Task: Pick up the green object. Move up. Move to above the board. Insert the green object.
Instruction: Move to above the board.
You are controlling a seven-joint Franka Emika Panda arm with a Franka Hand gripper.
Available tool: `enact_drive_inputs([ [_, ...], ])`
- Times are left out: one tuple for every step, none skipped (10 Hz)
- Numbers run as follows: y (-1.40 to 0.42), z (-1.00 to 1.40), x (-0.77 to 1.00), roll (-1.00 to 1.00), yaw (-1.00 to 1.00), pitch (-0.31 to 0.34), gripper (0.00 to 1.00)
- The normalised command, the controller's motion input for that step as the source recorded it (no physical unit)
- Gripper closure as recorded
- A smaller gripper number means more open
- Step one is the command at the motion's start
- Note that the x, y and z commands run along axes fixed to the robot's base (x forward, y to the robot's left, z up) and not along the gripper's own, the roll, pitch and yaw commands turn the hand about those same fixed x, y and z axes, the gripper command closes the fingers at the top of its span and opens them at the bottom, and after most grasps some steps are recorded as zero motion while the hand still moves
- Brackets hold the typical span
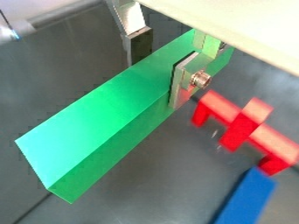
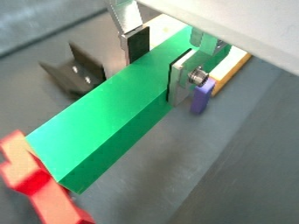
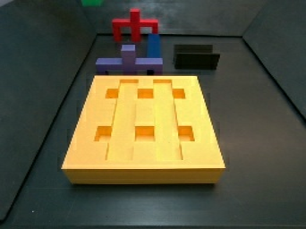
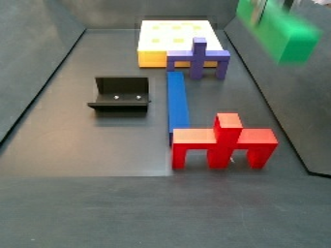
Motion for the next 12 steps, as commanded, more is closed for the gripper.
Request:
enact_drive_inputs([
  [0.00,1.40,0.04,0.01,0.00,0.100,1.00],
  [0.00,0.82,0.01,0.01,0.00,0.084,1.00],
  [0.00,0.45,0.02,0.01,0.00,0.058,1.00],
  [0.00,0.20,0.04,0.01,0.00,0.055,1.00],
  [0.00,0.17,0.03,0.01,0.00,0.060,1.00],
  [-1.40,0.19,0.63,0.08,-0.14,0.281,1.00],
  [-1.40,0.18,0.64,0.11,-0.08,0.300,1.00],
  [-1.40,0.18,0.66,0.10,-0.04,0.315,1.00],
  [-1.40,0.19,0.70,-0.03,-0.03,0.282,1.00],
  [-1.40,0.19,0.69,0.00,-0.01,0.232,1.00],
  [-1.40,0.19,0.70,0.03,0.01,0.177,1.00],
  [-1.40,0.20,0.71,0.00,-0.01,0.146,1.00],
])
